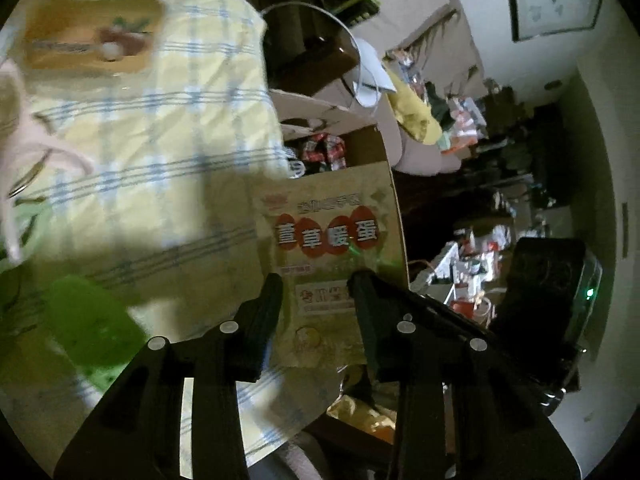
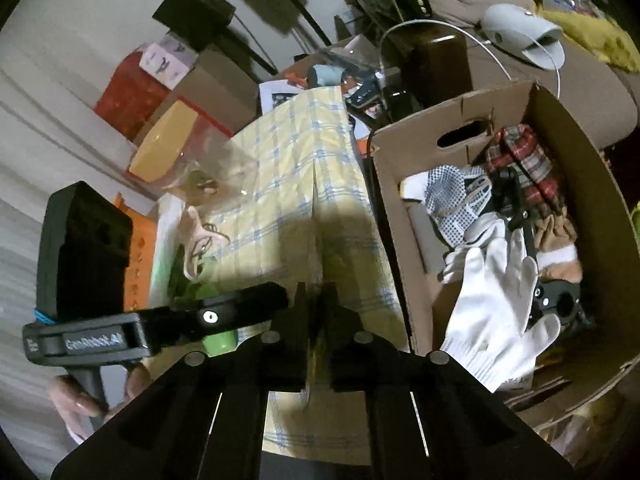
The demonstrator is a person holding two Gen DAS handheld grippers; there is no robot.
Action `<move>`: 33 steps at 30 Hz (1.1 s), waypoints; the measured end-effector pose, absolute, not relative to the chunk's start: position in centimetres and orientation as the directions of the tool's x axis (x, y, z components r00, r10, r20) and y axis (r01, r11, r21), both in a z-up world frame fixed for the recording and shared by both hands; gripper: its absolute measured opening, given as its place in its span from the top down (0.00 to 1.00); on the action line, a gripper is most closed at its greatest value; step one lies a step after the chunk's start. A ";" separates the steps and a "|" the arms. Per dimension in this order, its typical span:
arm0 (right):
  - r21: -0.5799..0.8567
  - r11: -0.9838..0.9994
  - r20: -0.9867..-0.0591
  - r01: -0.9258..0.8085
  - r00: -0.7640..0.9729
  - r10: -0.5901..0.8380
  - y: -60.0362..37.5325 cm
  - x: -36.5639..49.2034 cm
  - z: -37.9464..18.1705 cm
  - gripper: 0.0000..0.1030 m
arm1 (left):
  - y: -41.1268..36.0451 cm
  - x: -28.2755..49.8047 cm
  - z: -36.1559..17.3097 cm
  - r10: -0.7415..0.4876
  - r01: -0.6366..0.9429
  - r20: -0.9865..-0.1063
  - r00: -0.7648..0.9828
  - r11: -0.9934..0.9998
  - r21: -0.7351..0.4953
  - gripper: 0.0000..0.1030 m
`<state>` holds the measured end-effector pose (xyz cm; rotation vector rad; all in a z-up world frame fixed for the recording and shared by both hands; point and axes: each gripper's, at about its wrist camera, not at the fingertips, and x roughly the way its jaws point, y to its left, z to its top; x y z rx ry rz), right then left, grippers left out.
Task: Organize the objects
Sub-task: 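Lift the packet with the left tool and carry it over the orange basket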
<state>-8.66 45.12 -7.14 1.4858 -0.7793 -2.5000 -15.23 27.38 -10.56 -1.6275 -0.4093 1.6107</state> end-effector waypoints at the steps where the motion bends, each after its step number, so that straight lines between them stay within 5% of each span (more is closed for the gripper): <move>1: 0.495 -0.857 -0.783 -0.144 -0.501 -0.368 44.9 -8.7 -7.1 0.95 | 26.7 -15.3 -10.5 0.719 -0.282 -0.682 0.130 -0.633 -0.721 0.60; 5: 0.503 -0.853 -0.782 -0.143 -0.496 -0.378 44.1 -8.9 -6.8 0.95 | 24.7 -15.5 -10.3 0.729 -0.254 -0.678 0.094 -0.641 -0.724 0.46; 23: 0.619 -0.785 -0.657 0.028 -0.530 -0.537 37.7 -9.8 0.8 0.95 | 17.1 -15.5 -5.3 0.845 -0.203 -0.534 -0.031 -0.528 -0.824 0.36; 33: 0.693 -0.710 -0.571 0.125 -0.505 -0.647 30.4 -11.9 4.3 0.95 | 8.7 -17.3 -1.8 0.891 -0.178 -0.418 -0.177 -0.446 -0.877 0.43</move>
